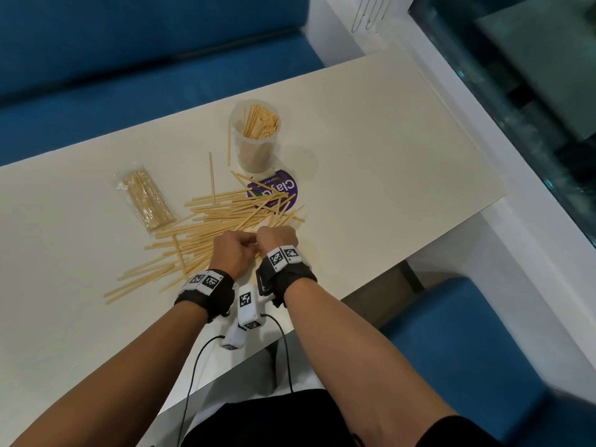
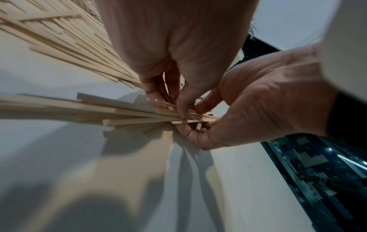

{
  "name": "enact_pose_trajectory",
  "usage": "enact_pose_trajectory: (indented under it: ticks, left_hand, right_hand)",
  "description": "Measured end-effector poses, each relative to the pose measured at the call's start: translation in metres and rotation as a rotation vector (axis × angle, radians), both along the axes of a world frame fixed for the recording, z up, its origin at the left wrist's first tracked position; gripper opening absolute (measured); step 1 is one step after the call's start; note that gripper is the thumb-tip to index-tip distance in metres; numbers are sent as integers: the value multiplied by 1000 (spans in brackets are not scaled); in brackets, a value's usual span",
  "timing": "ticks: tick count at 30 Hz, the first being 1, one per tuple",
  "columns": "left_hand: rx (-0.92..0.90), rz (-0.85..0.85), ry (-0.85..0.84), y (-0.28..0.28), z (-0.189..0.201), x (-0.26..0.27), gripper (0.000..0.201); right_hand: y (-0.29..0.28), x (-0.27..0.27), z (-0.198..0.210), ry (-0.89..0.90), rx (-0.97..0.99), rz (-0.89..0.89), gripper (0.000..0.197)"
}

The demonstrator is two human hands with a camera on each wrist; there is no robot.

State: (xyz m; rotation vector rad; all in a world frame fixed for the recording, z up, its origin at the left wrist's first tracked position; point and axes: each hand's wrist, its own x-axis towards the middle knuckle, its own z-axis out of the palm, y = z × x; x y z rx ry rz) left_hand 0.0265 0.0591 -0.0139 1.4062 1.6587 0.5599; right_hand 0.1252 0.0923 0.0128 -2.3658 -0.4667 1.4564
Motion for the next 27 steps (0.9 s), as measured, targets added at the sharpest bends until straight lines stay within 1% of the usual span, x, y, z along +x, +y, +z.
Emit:
enact_pose_trajectory:
  ticks: [2,3,4,5,6,7,8,9,10,11,13,15,18,20,22,23,24,25,26,27]
  left_hand:
    - [29,2,-4,0,-1,1,19]
    - [51,-3,1,0,-1,2,19]
    - [70,-8,8,0,-1,2,19]
    - [78,-10,14,0,-2,3,19]
    - [84,-11,21,0,-3,2,19]
    - [87,-10,27,1,-5,2,20]
    - [94,-12,28,2,-5,2,21]
    - [99,-16,30,2,-4,1,22]
    - [103,-20,31,2,-4,1,22]
    - [104,-21,29,3,-3,0,23]
    - [102,-18,11,3,-2,-1,24]
    - [67,-10,-22,3,0,-2,26]
    - [-3,4,-112,6,5,-6,27]
    - [-33,30,-205,7,9,-7,28]
    - [-42,68,-268,9,11,-8,28]
    - [-50,85,-290,9,12,-7,28]
    - [-64,100,-315,10,12,-6,28]
    - [-82,118,-341,10,12,-5,28]
    - [-98,141,-362,11,11,-4,27]
    - [-109,169,-374,11,10,-4,26]
  right_hand:
    - [-1,1,-2,22,25,-23,25]
    - [0,0,-8,37,39,-38,32]
    - [1,2,-16,56,52,-49,44]
    - [2,2,-31,65,58,-54,53]
    - [3,3,-48,84,65,-54,57]
    - [4,4,-63,104,73,-48,56]
    - [4,5,-69,125,85,-40,51]
    - [4,6,-70,132,84,-50,45]
    - [2,6,-60,155,85,-66,42]
    - [0,6,-53,172,85,-88,42]
    - [1,6,-51,219,101,-99,41]
    - [-3,5,-32,215,110,-110,40]
    - [-2,10,-29,213,142,-166,37]
    - [0,12,-43,210,172,-205,48]
    - [6,16,-88,189,174,-203,63]
    - [10,19,-118,180,178,-208,67]
    - [13,20,-130,184,176,-214,69]
    - [13,19,-120,189,177,-223,67]
    - [12,19,-106,209,190,-239,60]
    - [10,18,-76,234,233,-234,44]
